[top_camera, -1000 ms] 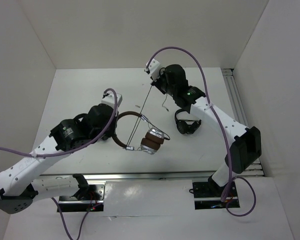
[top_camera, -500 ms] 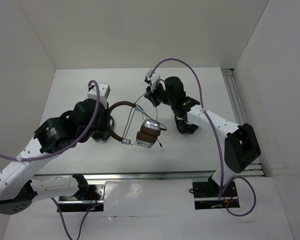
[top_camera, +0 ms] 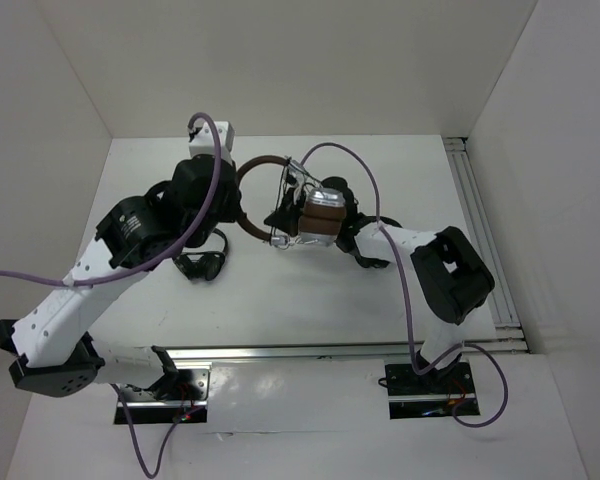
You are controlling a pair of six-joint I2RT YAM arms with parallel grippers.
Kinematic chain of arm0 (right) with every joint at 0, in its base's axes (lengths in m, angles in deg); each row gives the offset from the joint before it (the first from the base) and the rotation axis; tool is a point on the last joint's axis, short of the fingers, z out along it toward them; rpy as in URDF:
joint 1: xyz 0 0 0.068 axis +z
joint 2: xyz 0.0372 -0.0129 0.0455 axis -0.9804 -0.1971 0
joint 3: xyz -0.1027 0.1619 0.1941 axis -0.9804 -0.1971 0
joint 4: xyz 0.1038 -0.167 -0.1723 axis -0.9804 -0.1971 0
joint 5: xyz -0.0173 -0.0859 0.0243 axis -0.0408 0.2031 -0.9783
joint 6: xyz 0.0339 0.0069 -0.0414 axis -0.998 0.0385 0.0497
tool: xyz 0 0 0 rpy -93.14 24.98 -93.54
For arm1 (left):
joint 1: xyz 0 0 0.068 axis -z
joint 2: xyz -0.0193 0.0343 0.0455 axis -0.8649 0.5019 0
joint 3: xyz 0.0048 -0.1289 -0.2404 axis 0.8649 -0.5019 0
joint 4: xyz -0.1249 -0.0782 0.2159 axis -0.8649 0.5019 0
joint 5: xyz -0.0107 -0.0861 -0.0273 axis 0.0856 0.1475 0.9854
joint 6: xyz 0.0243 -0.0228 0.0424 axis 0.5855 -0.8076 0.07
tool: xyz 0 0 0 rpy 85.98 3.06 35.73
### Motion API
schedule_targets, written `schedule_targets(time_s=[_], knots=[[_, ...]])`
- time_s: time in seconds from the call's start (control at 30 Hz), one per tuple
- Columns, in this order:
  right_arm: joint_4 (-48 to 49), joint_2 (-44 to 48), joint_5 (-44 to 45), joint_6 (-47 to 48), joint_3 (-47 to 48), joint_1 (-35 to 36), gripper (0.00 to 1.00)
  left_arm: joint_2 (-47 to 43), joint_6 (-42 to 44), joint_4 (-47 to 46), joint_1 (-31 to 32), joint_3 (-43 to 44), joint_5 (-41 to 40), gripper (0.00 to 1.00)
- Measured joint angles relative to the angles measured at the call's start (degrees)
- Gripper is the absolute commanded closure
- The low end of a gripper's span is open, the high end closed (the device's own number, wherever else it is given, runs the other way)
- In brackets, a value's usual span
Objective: Wrap the headphones
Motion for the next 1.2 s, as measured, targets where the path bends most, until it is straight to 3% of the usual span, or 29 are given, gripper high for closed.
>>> schedule_targets(time_s=[0.3,0.7,0.93,1.2], knots=[[7.5,-1.7,-1.1,-4.3,-8.4,1.5,1.00,6.5,-0.5,-0.3,-9.9,12.8,0.7,1.00],[12.1,-2.3,4.3,-6.2,-19.5,7.1,1.00,12.5,-0.4,-2.6,-26.4,10.6,9.9,1.00],[5.4,3.4,14.3,-4.1,-20.2,16.6,1.00,17.7,-0.7,-3.6,-32.6,9.6,12.4,1.00],[-8.4,14.2,21.3,0.3,-15.1,24.4,1.00,19.9,-2.8,-7.8,-37.7,0.5,16.2,1.00]])
